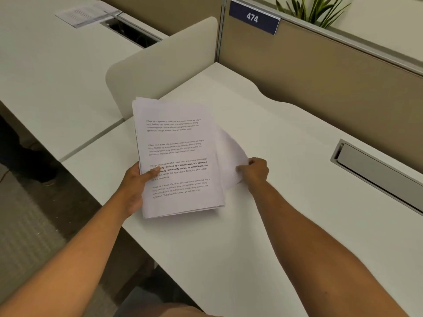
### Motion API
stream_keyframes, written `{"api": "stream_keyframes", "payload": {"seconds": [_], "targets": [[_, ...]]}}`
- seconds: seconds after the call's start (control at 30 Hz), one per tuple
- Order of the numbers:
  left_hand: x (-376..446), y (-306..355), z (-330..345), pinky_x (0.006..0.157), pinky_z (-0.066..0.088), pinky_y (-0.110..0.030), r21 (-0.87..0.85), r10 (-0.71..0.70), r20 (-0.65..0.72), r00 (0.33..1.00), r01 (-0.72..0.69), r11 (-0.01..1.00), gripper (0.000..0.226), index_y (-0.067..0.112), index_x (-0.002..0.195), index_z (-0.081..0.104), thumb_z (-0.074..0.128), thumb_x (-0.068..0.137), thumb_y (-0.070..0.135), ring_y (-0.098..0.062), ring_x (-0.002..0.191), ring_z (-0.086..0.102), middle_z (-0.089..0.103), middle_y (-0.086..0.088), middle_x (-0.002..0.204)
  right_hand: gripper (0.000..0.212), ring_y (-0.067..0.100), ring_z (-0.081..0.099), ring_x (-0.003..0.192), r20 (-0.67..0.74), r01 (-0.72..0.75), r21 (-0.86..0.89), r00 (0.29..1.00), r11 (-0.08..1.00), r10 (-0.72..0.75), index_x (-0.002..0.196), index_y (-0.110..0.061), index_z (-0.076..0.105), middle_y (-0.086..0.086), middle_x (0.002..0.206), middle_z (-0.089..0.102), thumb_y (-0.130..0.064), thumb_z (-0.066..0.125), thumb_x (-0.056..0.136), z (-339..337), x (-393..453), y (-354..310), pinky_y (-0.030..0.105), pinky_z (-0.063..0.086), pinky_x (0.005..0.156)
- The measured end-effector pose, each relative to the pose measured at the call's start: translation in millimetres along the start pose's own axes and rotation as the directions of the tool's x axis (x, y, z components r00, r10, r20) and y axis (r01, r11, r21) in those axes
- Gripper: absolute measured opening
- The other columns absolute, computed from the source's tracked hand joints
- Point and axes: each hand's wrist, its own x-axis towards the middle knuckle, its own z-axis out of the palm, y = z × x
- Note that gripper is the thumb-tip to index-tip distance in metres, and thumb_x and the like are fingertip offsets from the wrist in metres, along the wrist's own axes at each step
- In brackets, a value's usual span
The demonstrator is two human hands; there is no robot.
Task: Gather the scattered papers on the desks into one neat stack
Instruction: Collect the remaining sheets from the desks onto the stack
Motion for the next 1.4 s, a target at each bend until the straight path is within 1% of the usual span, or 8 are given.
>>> {"api": "stream_keyframes", "payload": {"seconds": [0.13,0.23,0.33,0.4,0.7,1.03,1.2,1.4], "targets": [[2.7,0.8,-3.8,0.084,0.066,-0.043,-0.013,0.006,-0.003,1.0,-0.006,1.0,0.031,0.028,0.129,0.075,0.07,0.105,0.01,-0.025,0.108,0.08,0.086,0.0,0.12,0.016,0.022,0.061,0.073,-0.368,0.261,0.234,0.916,0.936,-0.163,0.076,-0.014,0.063,0.001,0.073,0.065,-0.015,0.073,0.088,-40.4,-6.1,-16.0,0.042,0.059,0.075],[5.6,0.5,-5.6,0.092,0.063,-0.047,-0.028,0.0,-0.014,1.0,0.0,1.0,0.033,0.027,0.133,0.075,0.071,0.105,0.011,-0.029,0.113,0.077,0.084,-0.003,0.126,0.01,0.017,0.064,0.082,-0.568,0.628,0.008,0.643,0.778,-0.514,0.084,-0.015,0.063,0.001,0.09,0.071,-0.015,0.072,0.089,-79.2,-17.0,-28.7,0.043,0.055,0.081],[10.0,1.0,-9.3,0.093,0.061,-0.048,-0.036,-0.003,-0.016,1.0,0.003,0.999,0.033,0.029,0.133,0.075,0.071,0.105,0.012,-0.03,0.118,0.076,0.084,-0.001,0.126,0.007,0.022,0.07,0.112,-0.419,0.801,-0.426,0.237,0.42,-0.876,0.085,-0.011,0.066,0.003,0.119,0.076,-0.01,0.073,0.084,-105.0,-34.5,-23.3,0.036,0.042,0.091],[13.4,0.9,-12.5,0.097,0.06,-0.049,-0.049,-0.003,-0.021,1.0,0.002,0.999,0.036,0.028,0.137,0.074,0.071,0.105,0.012,-0.032,0.124,0.074,0.083,-0.002,0.131,0.009,0.029,0.065,0.129,-0.207,0.806,-0.545,0.136,0.23,-0.969,0.082,-0.011,0.063,0.008,0.135,0.072,-0.007,0.072,0.084,-106.8,-49.6,-9.8,0.044,0.042,0.098],[17.6,2.1,-12.1,0.102,0.058,-0.05,-0.014,0.011,-0.033,0.999,-0.011,1.0,0.044,0.021,0.148,0.068,0.068,0.106,0.01,-0.036,0.135,0.068,0.076,-0.008,0.143,0.042,0.042,0.054,0.14,0.339,0.633,-0.684,0.715,0.362,-0.611,0.122,-0.002,0.066,0.017,0.144,0.063,-0.011,0.077,0.083,-51.1,-79.7,88.9,0.06,0.036,0.119],[14.8,-1.4,4.5,0.098,0.06,-0.048,0.026,-0.003,0.026,1.0,0.002,1.0,0.043,0.023,0.145,0.07,0.069,0.105,0.008,-0.032,0.125,0.073,0.082,-0.003,0.132,0.05,0.025,0.041,0.152,0.321,0.637,-0.451,0.77,0.625,-0.552,0.124,-0.01,0.066,0.003,0.146,0.062,-0.054,0.052,0.104,-63.7,-77.4,117.2,0.05,0.021,0.129],[16.0,-2.4,17.6,0.095,0.06,-0.048,0.049,-0.007,0.071,0.997,0.003,0.999,0.036,0.027,0.135,0.076,0.068,0.105,0.007,-0.032,0.123,0.074,0.084,-0.002,0.129,0.059,0.042,0.035,0.15,-0.174,0.187,-0.485,0.937,0.855,-0.304,0.14,-0.004,0.059,0.02,0.158,0.046,-0.039,0.073,0.096,-89.5,-66.7,117.8,0.05,0.028,0.125],[19.5,-6.5,32.5,0.108,0.056,-0.057,0.073,-0.017,0.109,0.994,0.009,0.997,0.044,0.018,0.149,0.067,0.067,0.106,0.006,-0.04,0.129,0.071,0.076,-0.014,0.143,0.114,0.046,0.044,0.139,-0.183,-0.089,-0.349,0.983,0.933,0.026,0.159,-0.005,0.029,0.022,0.152,0.042,-0.033,0.097,0.071,-117.6,-52.6,104.7,0.052,0.045,0.109]]}}
